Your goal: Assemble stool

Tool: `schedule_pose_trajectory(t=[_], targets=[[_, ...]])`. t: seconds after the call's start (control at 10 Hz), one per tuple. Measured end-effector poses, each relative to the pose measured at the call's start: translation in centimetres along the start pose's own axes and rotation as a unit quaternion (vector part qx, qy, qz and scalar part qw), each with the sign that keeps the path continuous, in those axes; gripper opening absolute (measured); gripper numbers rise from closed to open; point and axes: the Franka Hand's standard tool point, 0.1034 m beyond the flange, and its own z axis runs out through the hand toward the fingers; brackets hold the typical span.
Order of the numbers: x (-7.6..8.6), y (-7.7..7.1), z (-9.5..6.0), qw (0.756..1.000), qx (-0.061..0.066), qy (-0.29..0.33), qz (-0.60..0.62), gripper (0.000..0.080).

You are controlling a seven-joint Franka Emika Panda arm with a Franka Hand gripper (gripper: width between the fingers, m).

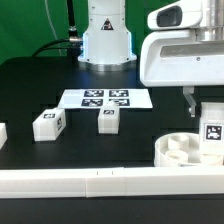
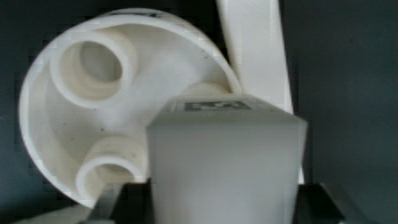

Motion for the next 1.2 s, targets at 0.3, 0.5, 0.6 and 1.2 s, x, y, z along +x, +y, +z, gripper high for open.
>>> schedule_pose_trajectory(t=[0.3,0.5,0.6,1.2], targets=[[-0.34,-0.10,-0.06,0.987,0.011,-0.008,0.162,0.0337],[-0.33,-0.10,-0.11,0.965,0.023,-0.007,0.261,0.0337],[-0.33,-0.08,-0.14,0.948,0.029,-0.011,0.317,0.0337],[-0.51,-0.37,-0.16,0.845,0.046,-0.040,0.531,0.0337]])
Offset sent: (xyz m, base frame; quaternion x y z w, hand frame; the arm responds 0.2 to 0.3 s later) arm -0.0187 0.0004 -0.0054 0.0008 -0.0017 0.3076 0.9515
